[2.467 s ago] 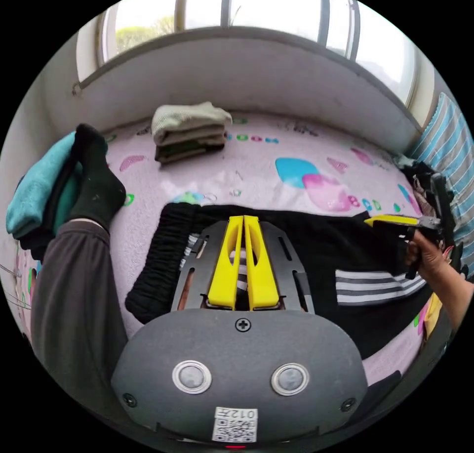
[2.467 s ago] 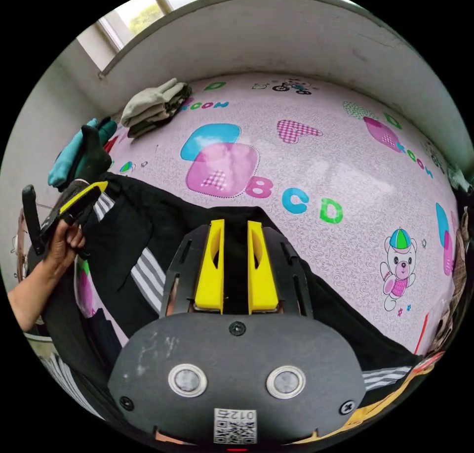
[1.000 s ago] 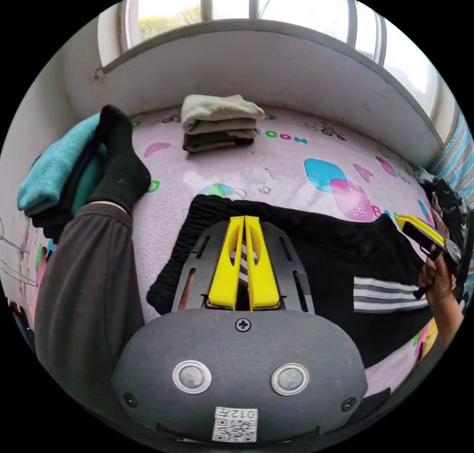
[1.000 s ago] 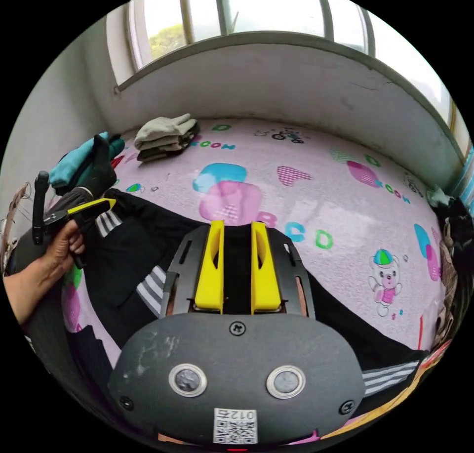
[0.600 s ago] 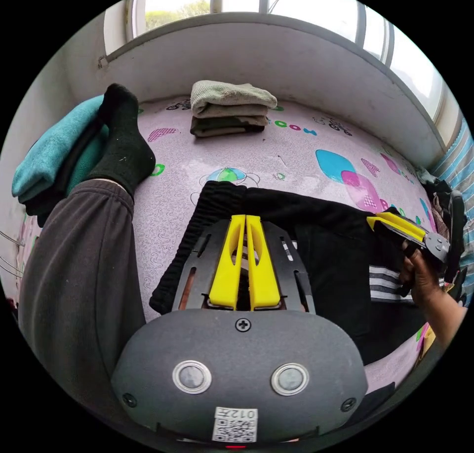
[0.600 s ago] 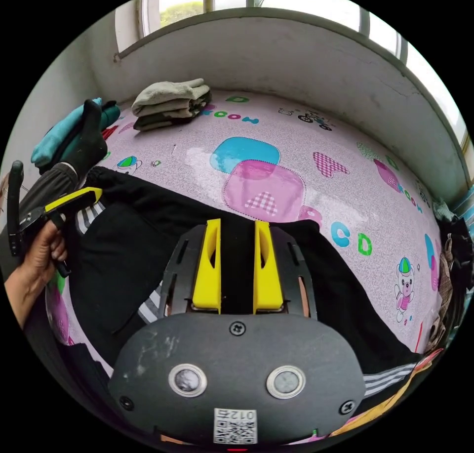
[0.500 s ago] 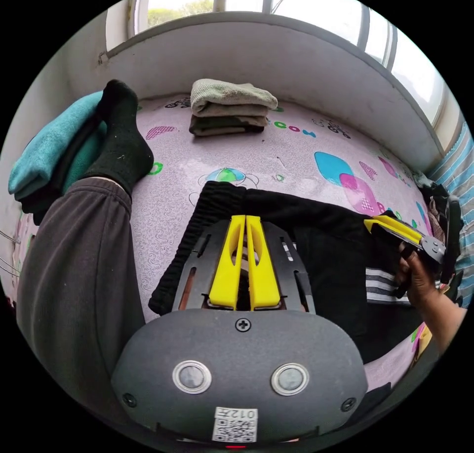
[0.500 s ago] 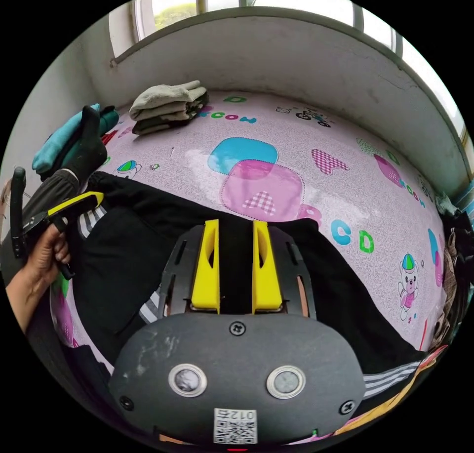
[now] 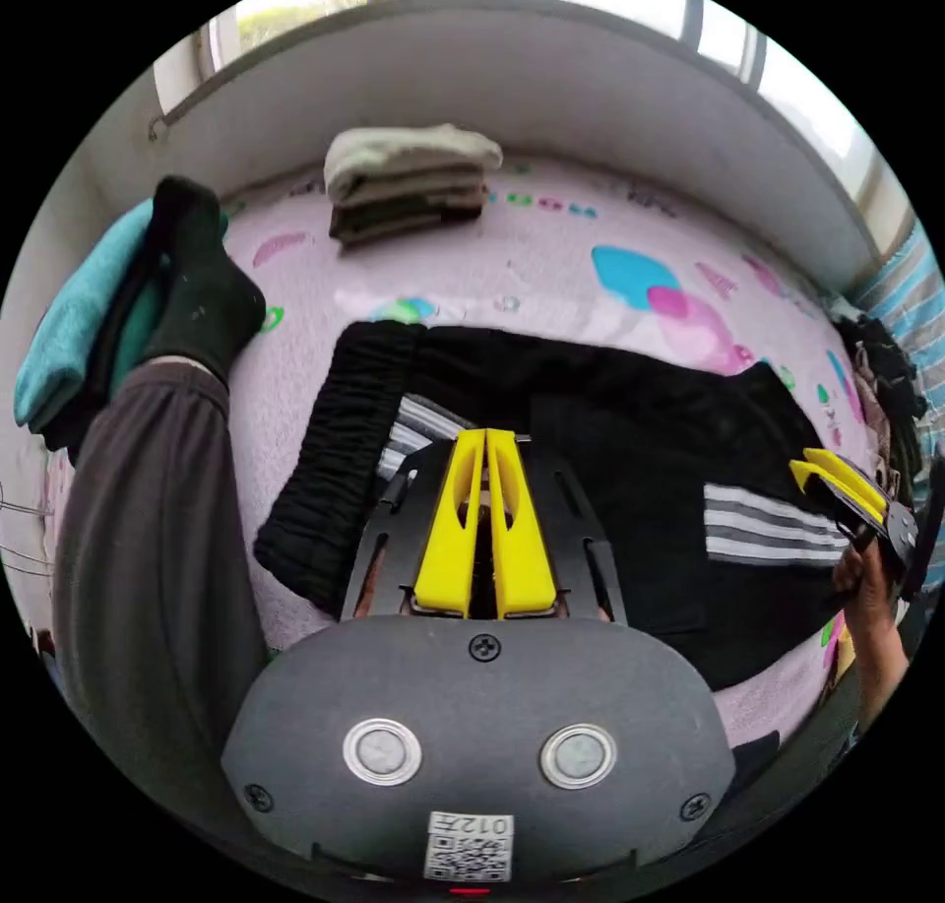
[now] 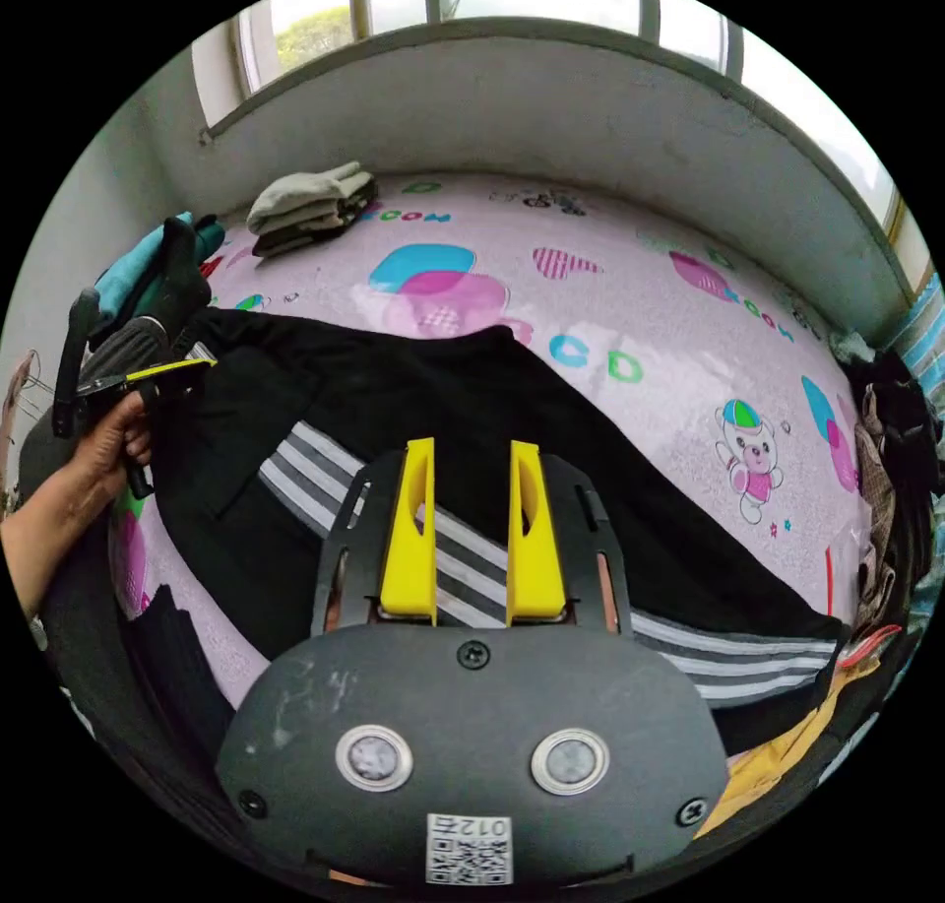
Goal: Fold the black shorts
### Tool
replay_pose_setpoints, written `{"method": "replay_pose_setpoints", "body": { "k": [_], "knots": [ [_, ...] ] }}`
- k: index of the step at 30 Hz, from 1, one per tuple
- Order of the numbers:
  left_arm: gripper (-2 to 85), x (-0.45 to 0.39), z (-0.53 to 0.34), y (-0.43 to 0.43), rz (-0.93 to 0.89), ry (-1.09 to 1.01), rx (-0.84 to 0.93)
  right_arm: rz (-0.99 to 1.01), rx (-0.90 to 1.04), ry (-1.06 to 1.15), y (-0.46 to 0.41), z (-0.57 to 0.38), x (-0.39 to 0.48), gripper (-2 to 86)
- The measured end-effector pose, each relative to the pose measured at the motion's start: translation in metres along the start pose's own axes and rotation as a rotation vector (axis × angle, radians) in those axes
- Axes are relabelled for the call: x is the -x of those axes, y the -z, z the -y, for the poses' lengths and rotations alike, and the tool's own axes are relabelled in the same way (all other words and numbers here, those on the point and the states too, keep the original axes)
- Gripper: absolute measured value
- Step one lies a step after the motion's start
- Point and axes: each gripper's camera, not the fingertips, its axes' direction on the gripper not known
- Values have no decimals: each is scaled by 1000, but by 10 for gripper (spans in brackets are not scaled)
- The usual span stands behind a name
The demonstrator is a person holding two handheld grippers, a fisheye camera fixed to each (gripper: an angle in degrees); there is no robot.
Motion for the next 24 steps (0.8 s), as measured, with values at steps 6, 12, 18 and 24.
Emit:
{"method": "replay_pose_setpoints", "body": {
  "k": [6,12,18,24],
  "knots": [
    [0,-22,-3,-31,76,-121,-97,-78,-51,-43,3,-7,13,91],
    [-1,-17,32,-76,5,-216,-112,-74,-61,-178,13,24,6,91],
    [0,-11,50,-118,-95,-274,-84,-150,-63,-261,29,46,16,91],
    [4,-54,13,-113,-133,-216,-128,59,-57,-287,73,33,-16,75]
  ]
}}
